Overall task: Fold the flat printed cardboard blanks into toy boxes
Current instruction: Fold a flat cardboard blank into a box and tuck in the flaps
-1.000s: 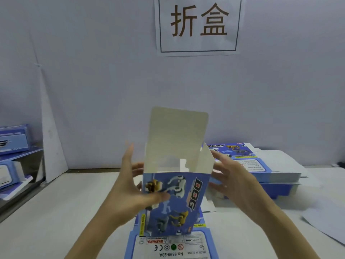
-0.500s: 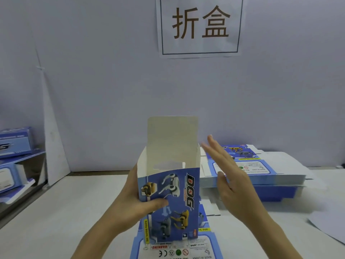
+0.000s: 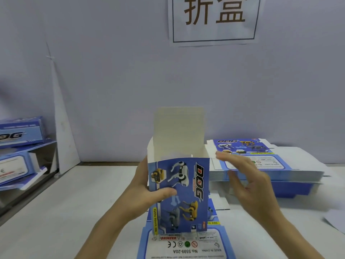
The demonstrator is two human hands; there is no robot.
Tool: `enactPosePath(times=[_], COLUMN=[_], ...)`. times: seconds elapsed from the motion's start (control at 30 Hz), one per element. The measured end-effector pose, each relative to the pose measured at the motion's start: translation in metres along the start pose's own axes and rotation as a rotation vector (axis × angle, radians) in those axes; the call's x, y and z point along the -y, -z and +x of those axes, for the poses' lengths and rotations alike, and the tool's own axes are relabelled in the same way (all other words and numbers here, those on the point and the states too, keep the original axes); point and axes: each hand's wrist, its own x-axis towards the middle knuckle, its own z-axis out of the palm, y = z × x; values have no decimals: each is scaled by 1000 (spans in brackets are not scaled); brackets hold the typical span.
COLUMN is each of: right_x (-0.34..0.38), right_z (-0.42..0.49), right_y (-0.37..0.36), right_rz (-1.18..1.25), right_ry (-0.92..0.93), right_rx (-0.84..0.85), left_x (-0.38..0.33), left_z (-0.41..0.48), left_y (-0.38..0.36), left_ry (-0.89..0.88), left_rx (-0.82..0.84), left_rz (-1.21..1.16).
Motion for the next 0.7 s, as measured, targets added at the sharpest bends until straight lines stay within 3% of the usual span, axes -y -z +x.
enactPosePath(times=[0.1,0.23,0.4,0.5,0.57,0.7], right_x=[9,26,29,38,39,37], right_z=[-29,-38,-3,18,24,18], right_y=[-15,-34,-16,-10,-9,-7], right_rz=[182,627,420,241,197,248], right_ry=[-165,-429,-331,-180,-161,-165], right_rx=[87,175,15,158,294,257], left_x=[2,2,-1,-10,-18,-31], left_z=[0,1,-1,-5,-8,-11], left_y=[-3,-3,2,6,9,15], left_ry=[5,11,0,-64,-168,-448], left_rx=[-3,-6,-1,16,-56,-188], left_rz=[64,50,38,138,208,381])
